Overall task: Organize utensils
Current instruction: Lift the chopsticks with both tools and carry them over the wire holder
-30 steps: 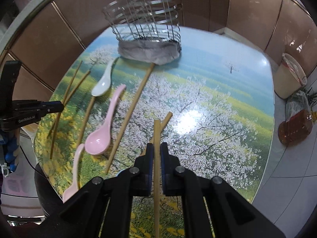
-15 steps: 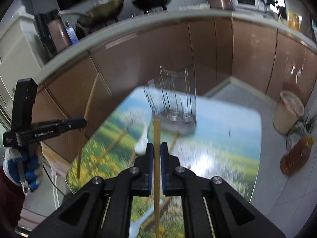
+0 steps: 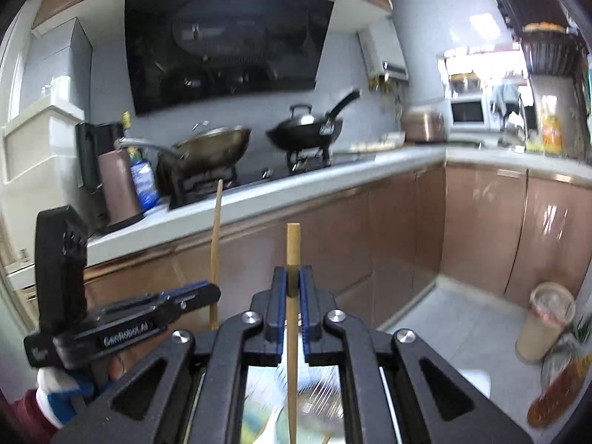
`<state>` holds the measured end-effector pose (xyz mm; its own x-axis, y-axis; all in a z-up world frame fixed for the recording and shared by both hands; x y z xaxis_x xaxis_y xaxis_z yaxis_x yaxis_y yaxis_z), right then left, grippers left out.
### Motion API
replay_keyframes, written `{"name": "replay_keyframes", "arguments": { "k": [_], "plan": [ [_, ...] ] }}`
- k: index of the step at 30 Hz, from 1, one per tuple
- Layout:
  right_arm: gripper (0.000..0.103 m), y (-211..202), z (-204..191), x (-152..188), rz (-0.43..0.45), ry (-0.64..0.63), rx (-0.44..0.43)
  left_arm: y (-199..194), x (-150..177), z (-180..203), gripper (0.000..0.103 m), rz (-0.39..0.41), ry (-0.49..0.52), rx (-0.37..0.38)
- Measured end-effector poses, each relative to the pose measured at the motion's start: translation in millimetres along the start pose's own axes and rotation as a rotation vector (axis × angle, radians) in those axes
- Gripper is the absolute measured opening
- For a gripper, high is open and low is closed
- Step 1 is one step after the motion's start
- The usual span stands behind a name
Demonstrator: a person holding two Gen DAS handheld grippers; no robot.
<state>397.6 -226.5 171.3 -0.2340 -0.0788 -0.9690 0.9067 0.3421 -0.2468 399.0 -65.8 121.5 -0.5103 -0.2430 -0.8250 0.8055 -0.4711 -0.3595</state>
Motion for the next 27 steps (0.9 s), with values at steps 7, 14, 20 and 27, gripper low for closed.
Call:
{"name": "replay_keyframes", "arguments": {
  "k": [7,14,20,27],
  "plan": [
    [0.006,43.2,17.1,13.1,0.084,-0.034,0.060,50.9,7.5,-5.6,0.005,0.115,0.035,-0.010],
    [0.006,68.5,27.7,57.1,0.114,-0.042,0.119,85.1,46.2,-17.1,0.005,0.171,0.056,-0.060],
    [0.006,70.0,18.2,95.0,0.106,-0.099,0.164,94.8,80.1,-19.6,0.005,0.196,0.068,-0.116],
    [0.007,77.7,13.1,127.1,0.048,-0.134,0.177,110.8,107.9,-30.2,0.006,0.176,0.076,-0.183]
  ]
}}
Point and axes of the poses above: each gripper's, at about its wrist camera, not at the fingertips, and y roughly the way its jaws point, z to its right, x to its underside, the point moved 2 cm from there along y, roughly the way its jaws point, and after that the axes turned 9 degrees about -y, right-handed, at the moved point
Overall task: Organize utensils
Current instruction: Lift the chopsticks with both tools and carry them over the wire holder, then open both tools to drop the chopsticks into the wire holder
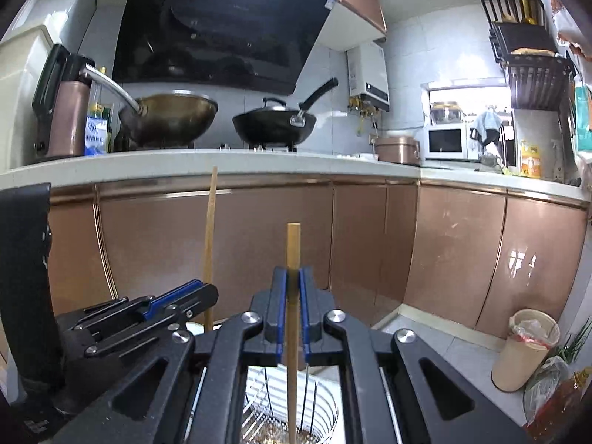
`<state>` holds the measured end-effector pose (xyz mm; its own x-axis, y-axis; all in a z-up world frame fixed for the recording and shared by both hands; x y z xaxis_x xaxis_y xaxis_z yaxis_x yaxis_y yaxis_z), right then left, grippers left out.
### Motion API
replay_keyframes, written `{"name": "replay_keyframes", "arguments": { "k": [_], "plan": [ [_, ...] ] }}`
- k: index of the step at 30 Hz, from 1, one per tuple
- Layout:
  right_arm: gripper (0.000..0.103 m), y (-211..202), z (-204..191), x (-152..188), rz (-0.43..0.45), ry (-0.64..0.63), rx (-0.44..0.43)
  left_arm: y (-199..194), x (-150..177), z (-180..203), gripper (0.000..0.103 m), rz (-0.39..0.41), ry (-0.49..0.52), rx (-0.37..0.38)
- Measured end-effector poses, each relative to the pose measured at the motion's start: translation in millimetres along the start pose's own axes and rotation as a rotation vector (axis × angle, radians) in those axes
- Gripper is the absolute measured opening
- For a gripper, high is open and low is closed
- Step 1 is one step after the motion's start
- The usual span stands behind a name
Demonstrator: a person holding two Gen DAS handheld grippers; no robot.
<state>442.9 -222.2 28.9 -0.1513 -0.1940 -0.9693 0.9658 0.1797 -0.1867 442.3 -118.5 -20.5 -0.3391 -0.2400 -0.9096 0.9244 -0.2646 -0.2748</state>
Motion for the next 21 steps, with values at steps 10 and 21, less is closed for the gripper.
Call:
{"name": "replay_keyframes", "arguments": {
  "k": [10,21],
  "plan": [
    [0.007,-1.5,-1.9,12.4,-0.033,-0.008,-0.007,5.3,16.2,-16.3,0.006,-0.043,-0.011,-0.057],
    [0.008,-4.0,-3.1,11.7,-0.089,-0.004,-0.016,-7.5,11.6,-24.9,0.032,-0.069,0.008,-0.095]
  ]
}}
Point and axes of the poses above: each gripper's, at about its wrist camera, not at the fingertips, and y roughly the way its jaws point, z to its right, x to its underside, the point moved 2 cm from there along y, roughly the way its jaws point, and after that the axes turned 9 degrees about -y, right-handed, at the moved point
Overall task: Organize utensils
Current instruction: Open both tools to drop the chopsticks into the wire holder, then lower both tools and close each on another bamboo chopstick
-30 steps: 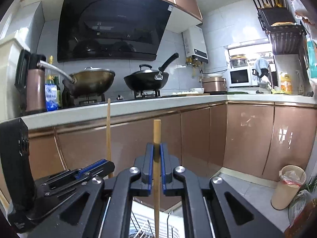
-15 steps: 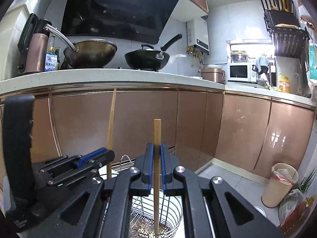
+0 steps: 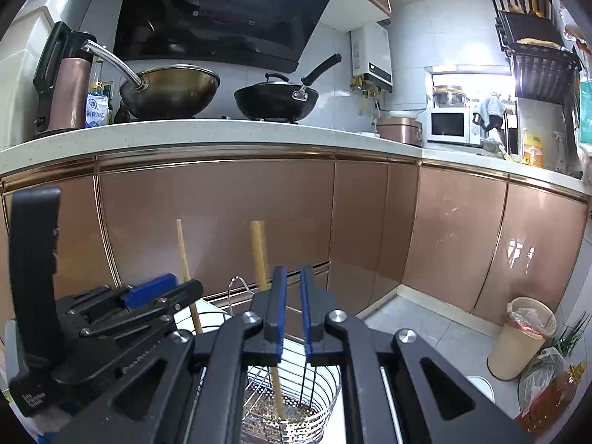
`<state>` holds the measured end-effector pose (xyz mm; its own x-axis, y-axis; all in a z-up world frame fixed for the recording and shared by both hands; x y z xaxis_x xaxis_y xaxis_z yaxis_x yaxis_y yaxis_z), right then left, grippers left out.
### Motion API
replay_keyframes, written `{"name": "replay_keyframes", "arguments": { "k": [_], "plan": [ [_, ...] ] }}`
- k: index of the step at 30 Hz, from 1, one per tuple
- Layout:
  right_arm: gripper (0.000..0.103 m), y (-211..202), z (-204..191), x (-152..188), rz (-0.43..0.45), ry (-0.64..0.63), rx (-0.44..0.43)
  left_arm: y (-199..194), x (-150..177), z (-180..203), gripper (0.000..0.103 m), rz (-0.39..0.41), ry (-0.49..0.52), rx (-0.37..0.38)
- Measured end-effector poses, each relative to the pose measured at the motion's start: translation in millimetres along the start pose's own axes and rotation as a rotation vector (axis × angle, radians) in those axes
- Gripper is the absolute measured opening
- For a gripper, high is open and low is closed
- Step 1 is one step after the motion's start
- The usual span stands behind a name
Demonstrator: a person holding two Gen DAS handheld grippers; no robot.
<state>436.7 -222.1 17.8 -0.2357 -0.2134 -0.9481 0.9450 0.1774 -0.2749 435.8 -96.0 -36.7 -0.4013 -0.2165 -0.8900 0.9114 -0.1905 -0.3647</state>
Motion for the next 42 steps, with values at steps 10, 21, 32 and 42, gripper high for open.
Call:
{"name": "replay_keyframes", "arguments": {
  "k": [10,21,32,42],
  "plan": [
    [0.008,-35.9,6.0,-5.2,-0.042,0.030,0.005,-42.5,-17.3,-14.9,0.039,-0.014,0.005,-0.007],
    [0.008,-120.3,8.9,-28.4,-0.187,0.138,-0.060,-129.4,-53.1,-67.3,0.040,-0.157,0.007,-0.035],
    [0.008,-168.1,10.7,2.4,-0.457,0.208,-0.119,-156.1,-14.2,-114.7,0.040,-0.420,0.057,-0.115],
    [0.008,-128.3,-1.3,125.9,-0.778,0.346,-0.183,-118.6,56.7,-137.6,0.040,-0.648,0.074,-0.146]
  ]
}}
Point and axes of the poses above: each gripper's, at about its wrist camera, not at the fingertips, and y roughly the way its jaws point, z to its right, x to its underside, the point moved 2 cm from there along y, roughly the way its jaws point, and after that the axes turned 9 degrees about -y, right-handed, at the moved point
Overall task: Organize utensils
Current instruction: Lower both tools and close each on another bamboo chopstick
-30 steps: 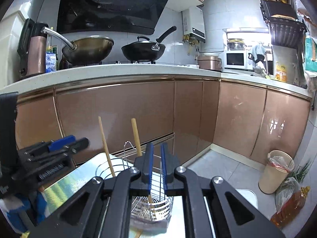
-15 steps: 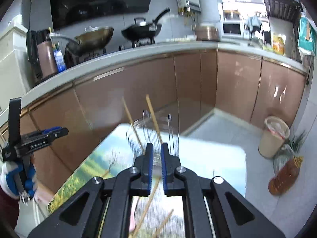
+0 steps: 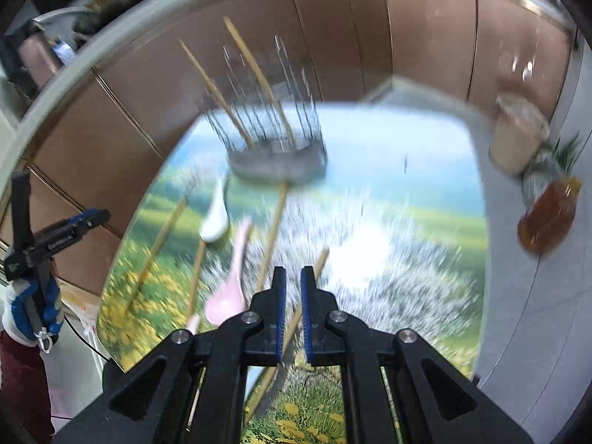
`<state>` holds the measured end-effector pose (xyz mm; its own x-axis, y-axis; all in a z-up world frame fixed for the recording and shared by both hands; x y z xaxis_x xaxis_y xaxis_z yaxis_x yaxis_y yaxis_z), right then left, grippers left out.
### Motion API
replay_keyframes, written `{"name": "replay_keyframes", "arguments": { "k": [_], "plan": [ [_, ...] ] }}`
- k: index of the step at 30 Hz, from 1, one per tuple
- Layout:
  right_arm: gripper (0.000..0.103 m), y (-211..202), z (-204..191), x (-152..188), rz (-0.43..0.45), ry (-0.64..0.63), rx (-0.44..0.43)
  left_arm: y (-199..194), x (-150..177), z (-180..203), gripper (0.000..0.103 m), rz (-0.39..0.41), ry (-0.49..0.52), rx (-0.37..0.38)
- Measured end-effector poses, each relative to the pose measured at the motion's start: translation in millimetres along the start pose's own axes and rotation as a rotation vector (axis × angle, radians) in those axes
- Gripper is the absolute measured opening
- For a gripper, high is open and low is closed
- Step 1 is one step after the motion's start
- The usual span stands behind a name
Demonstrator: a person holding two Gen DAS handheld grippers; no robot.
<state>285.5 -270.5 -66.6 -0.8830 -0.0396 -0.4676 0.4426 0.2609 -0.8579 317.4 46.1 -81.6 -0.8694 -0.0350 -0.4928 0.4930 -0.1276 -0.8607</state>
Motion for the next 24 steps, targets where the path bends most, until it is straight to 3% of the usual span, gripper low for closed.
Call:
{"name": "replay_keyframes", "arguments": {
  "k": [8,24],
  "plan": [
    [0.008,74.9,4.3,13.7,-0.156,0.037,-0.017,58.9,10.5,-5.4,0.040,-0.146,0.010,-0.010],
    [0.009,107.7,-7.0,-2.7,-0.277,-0.014,0.035,103.8,1.5,12.2,0.040,-0.237,0.092,-0.048]
  ]
}}
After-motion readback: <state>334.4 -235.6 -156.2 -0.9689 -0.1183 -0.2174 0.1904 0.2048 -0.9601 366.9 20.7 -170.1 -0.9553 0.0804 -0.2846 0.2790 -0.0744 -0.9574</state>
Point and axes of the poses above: each gripper's, at about its wrist camera, not at the fingertips, and y roughly the way its jaws point, z to its right, x to its underside, the point moved 2 cm from there along y, roughly the way its jaws point, and after that the axes turned 9 degrees about -y, right-handed, at the moved point
